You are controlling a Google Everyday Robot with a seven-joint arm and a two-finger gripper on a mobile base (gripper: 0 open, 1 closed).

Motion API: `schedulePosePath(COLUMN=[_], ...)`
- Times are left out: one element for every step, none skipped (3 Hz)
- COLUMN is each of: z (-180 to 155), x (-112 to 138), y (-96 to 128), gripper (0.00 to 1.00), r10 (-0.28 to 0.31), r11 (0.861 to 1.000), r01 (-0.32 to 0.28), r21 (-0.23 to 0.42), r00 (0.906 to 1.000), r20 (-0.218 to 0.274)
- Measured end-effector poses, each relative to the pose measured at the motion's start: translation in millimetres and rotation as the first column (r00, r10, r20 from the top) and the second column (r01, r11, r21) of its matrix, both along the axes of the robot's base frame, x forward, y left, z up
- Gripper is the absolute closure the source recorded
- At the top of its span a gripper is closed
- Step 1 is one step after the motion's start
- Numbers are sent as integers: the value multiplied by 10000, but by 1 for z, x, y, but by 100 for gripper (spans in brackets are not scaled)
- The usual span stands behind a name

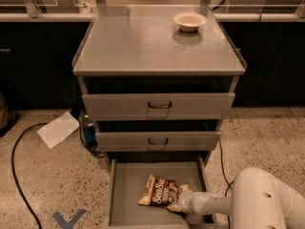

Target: Pick brown chip bag from bottom drawer and place on counter

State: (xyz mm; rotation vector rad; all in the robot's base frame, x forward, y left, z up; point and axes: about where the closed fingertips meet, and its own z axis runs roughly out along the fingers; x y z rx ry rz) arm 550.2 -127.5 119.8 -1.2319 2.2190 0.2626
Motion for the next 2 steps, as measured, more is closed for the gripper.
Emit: schedulePosePath(z=[0,27], x=[0,-1], y=[0,8], gripper=[65,88], r10=[0,135], r11=[10000,9995], r01=[0,-139], r21=[1,299], r00=[10000,9998], r20=[0,143])
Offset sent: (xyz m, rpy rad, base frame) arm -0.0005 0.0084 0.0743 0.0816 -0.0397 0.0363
